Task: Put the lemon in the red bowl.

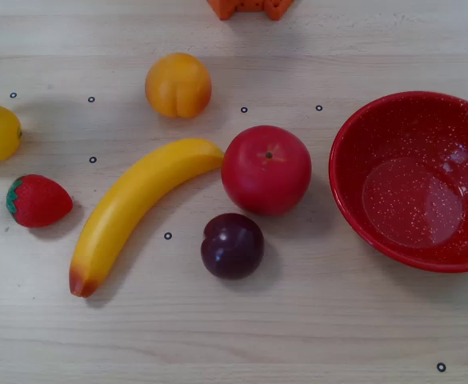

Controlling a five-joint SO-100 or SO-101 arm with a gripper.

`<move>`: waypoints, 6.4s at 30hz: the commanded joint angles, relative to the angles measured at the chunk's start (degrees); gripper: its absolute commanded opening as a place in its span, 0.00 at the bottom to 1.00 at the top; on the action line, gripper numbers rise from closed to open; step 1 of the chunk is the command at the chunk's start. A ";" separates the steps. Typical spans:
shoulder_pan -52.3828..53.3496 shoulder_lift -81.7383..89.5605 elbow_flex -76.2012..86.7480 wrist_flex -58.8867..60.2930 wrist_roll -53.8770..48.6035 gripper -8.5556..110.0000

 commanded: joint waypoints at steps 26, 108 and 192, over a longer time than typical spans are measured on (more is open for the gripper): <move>4.57 -0.26 -0.79 -4.39 -3.52 0.62; 4.13 -2.20 2.37 -10.37 -1.58 0.28; 89.30 59.06 51.59 -24.08 -58.27 0.07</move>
